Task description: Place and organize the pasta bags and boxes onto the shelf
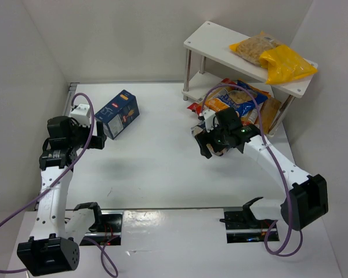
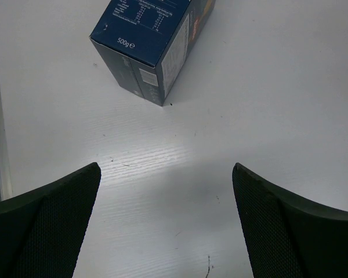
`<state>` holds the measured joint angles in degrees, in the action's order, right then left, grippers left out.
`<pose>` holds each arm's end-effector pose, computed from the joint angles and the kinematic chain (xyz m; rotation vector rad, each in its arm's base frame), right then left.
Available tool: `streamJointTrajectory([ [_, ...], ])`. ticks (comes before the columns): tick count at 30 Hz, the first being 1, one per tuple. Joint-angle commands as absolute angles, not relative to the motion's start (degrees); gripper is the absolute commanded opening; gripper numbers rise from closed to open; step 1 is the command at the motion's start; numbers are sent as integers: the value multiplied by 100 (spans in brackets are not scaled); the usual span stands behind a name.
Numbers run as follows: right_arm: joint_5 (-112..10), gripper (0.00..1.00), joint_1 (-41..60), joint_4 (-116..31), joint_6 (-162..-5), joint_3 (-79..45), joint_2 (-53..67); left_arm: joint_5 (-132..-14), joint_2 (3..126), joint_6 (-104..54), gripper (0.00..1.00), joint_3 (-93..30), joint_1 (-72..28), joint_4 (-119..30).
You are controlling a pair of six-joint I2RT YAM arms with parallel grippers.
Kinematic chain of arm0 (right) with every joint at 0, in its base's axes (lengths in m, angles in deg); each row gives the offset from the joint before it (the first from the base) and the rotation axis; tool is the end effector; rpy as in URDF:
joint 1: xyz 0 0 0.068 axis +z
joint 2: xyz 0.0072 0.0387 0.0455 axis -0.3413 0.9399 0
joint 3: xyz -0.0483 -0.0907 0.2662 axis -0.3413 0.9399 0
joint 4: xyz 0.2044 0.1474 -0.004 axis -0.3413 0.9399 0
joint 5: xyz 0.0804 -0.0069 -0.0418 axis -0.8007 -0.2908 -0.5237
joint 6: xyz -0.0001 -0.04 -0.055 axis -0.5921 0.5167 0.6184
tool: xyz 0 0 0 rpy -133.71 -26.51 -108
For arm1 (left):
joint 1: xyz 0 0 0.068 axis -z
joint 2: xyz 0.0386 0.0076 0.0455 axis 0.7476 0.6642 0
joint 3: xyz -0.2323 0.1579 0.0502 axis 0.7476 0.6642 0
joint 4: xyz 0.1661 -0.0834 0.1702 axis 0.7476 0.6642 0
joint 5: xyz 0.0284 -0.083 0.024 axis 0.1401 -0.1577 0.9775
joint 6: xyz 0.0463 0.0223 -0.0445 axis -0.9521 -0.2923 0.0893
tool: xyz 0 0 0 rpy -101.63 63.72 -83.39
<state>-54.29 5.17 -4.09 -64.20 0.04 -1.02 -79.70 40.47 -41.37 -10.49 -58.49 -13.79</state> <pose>0.2288 0.1186 0.2761 -0.8770 2.3504 0.3297 0.1910 0.0199 0.3293 0.0576 2.0491 -0.1074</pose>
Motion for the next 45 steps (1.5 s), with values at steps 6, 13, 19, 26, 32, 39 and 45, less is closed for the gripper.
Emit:
streamJointTrajectory([
  [6, -4707, 95, 483, -862, -6332, 81, -238, -8086, 4105, -4224, 100, -1018, -5884, -1466],
  [13, -3714, 95, 483, -1055, -5382, 81, 325, -8034, 4106, -4276, 100, -1018, -5884, -1466],
  [19, -3502, 95, 483, -1178, -4768, 81, 993, -7981, 4106, -4276, 100, -1018, -5884, -1466],
  [26, -3449, 95, 483, -1485, -4573, 81, 1582, -7981, 4158, -4276, 100, -1018, -5884, -1466],
  [32, -3177, 95, 483, -1688, -4520, 81, 1960, -7981, 4158, -4276, 100, -1018, -5884, -1466],
  [39, -2579, 95, 483, -2057, -4468, 134, 2075, -7981, 4158, -4276, 100, -1018, -5884, -1466],
  [45, -2184, 3, 719, -2076, -4686, -93, 2715, -7981, 4158, -4276, 100, -1018, -5884, -1466],
])
